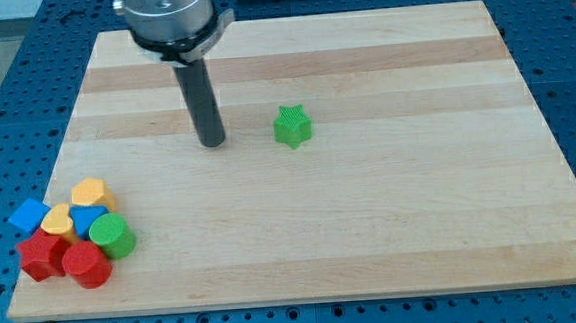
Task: Slide the green star to the bottom center
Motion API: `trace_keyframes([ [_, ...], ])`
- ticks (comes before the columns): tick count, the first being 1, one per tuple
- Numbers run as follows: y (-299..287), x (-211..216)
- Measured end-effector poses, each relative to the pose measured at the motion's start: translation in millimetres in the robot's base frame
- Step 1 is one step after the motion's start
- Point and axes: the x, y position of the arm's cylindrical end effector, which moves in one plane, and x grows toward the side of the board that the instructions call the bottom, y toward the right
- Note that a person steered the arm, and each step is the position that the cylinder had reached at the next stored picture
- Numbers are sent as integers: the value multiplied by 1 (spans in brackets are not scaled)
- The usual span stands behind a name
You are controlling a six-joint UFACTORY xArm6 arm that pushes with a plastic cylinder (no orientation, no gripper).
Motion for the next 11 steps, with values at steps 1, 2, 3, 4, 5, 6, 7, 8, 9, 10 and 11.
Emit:
trace_keyframes([
  [1,33,0],
  [2,44,0],
  [3,41,-2],
  [4,62,-13],
  [5,83,-25],
  [6,123,-18],
  [7,154,15],
  [8,178,56],
  [9,190,94],
  [10,192,110],
  [11,148,106],
])
